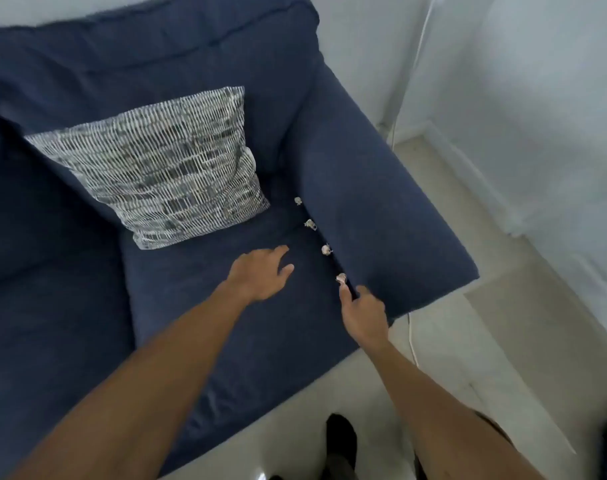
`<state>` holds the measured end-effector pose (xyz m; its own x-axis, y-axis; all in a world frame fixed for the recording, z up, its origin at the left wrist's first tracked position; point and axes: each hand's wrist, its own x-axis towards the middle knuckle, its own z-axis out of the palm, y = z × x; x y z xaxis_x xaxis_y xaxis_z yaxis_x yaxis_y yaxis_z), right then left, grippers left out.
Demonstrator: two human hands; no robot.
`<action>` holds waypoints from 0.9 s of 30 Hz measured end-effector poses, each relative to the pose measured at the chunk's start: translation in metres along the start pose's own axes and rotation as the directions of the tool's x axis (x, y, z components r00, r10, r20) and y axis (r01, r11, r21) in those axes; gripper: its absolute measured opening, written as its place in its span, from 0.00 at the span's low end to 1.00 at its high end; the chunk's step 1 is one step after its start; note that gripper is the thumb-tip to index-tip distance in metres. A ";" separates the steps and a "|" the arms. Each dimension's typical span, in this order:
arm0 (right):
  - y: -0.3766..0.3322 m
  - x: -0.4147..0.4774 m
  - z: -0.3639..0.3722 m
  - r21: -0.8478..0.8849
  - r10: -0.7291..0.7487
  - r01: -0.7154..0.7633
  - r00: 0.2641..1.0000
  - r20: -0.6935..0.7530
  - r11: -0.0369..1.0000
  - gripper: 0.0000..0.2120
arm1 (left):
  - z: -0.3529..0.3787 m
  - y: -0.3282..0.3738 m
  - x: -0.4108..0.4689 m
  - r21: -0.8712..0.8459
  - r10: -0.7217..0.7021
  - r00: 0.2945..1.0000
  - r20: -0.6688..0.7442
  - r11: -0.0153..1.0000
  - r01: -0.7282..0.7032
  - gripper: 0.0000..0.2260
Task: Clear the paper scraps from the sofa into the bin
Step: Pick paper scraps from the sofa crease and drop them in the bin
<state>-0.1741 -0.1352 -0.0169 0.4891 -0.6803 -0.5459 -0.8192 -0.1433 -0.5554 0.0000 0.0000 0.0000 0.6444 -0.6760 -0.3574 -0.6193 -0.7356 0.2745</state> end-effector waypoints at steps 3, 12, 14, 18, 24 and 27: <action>0.017 0.040 0.028 0.154 0.130 -0.122 0.991 -0.043 0.980 0.26 | 0.041 0.004 0.043 -0.085 0.011 1.000 0.028 0.996 -0.009 0.24; 0.033 0.147 0.123 0.552 0.443 -0.313 0.889 -0.115 0.773 0.23 | 0.138 0.014 0.165 -0.208 -0.011 0.999 -0.044 0.978 0.001 0.22; 0.037 0.160 0.138 0.562 0.505 -0.352 0.852 -0.140 0.749 0.29 | 0.147 0.014 0.181 -0.229 -0.011 0.997 -0.073 0.973 -0.006 0.19; 0.041 0.176 0.149 0.636 0.588 -0.369 0.792 -0.166 0.677 0.28 | 0.165 0.018 0.201 -0.216 -0.021 0.996 -0.091 0.976 0.001 0.13; 0.044 0.182 0.153 0.690 0.576 -0.339 0.806 -0.138 0.639 0.23 | 0.178 0.019 0.202 -0.255 -0.044 0.981 -0.190 0.967 -0.006 0.11; 0.046 0.178 0.148 0.729 0.537 -0.293 0.835 -0.120 0.619 0.20 | 0.173 0.018 0.192 -0.282 -0.041 0.980 -0.197 0.959 -0.016 0.11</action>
<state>-0.0804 -0.1561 -0.2326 -0.0671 -0.7315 -0.6785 -0.4317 0.6344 -0.6412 0.0349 -0.1354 -0.2182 0.7452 -0.6404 -0.1859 -0.4782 -0.7075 0.5204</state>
